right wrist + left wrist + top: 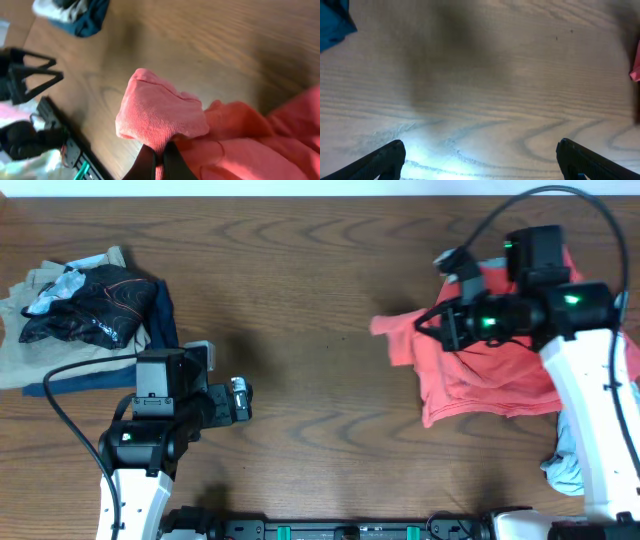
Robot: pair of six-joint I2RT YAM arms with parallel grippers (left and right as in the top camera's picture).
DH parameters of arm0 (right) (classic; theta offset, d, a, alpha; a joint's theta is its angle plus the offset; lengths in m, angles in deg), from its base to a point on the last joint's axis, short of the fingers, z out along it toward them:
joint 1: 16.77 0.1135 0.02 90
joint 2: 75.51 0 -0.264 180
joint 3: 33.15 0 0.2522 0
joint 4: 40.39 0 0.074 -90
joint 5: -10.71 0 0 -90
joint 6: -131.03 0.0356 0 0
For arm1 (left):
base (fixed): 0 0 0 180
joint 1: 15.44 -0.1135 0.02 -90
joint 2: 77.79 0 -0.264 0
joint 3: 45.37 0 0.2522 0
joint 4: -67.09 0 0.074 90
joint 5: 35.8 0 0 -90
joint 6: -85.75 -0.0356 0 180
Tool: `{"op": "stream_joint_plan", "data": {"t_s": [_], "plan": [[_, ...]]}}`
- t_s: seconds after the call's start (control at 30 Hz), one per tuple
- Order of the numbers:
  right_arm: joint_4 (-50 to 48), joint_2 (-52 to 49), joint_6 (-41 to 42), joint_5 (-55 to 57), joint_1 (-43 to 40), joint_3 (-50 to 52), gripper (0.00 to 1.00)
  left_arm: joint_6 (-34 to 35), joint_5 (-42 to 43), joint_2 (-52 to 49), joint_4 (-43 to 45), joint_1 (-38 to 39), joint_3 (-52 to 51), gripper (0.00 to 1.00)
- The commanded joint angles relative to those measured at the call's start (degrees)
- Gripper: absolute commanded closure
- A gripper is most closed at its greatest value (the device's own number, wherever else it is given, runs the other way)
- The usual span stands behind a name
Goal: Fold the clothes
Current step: 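Lift the red t-shirt with the right gripper and drag it toward center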
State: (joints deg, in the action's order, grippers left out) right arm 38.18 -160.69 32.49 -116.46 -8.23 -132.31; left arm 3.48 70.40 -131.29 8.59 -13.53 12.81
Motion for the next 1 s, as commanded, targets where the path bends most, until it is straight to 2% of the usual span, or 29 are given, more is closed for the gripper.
{"op": "stream_joint_plan", "data": {"t_s": [0.0, 0.03, 0.1, 0.17, 0.27, 0.37, 0.47, 0.57, 0.67, 0.97], "plan": [[-2.5, -1.1, -2.9, -4.1, 4.2, 0.0, 0.99, 0.5, 0.3, 0.0, 0.4, -0.3, 1.2, 0.02], [-3.8, -1.3, -2.9, -4.2, 5.2, 0.0, 0.93, 0.5, 0.3, 0.0, 0.5, -0.3, 1.2, 0.02], [-6.7, -1.7, -2.8, -3.4, 6.6, 0.0, 0.66, 0.6, 0.3, -0.1, 0.5, -0.3, 1.2, 0.02], [-9.0, -1.8, -2.6, -0.6, 7.6, 0.0, 0.47, 0.6, 0.3, -0.1, 0.5, -0.3, 1.2, 0.02], [-10.6, -1.8, 4.0, 11.9, 7.7, 0.0, 0.39, 3.3, 0.3, -0.2, 0.5, -0.3, 1.2, 0.02], [-8.9, -1.8, 12.3, 30.9, 7.4, 0.0, 0.33, 9.9, 0.3, -0.4, 0.4, -0.3, 1.2, 0.02], [-4.8, -1.8, 18.9, 47.0, 6.6, 0.0, 0.19, 16.6, 0.3, -0.4, 0.6, -0.3, 1.2, 0.03], [-0.6, -1.8, 21.3, 54.6, 4.7, 0.0, 0.07, 19.2, 3.6, -1.0, 2.9, 0.0, 0.9, 0.02], [1.7, -1.8, 21.4, 55.2, 1.5, 0.0, 0.04, 19.2, 8.9, -3.2, 5.3, 1.8, 0.7, 0.02], [4.5, -1.8, 22.0, 48.5, -7.0, 0.0, 0.03, 26.1, 9.1, -16.7, 12.0, 14.4, 0.7, 0.02]]}}
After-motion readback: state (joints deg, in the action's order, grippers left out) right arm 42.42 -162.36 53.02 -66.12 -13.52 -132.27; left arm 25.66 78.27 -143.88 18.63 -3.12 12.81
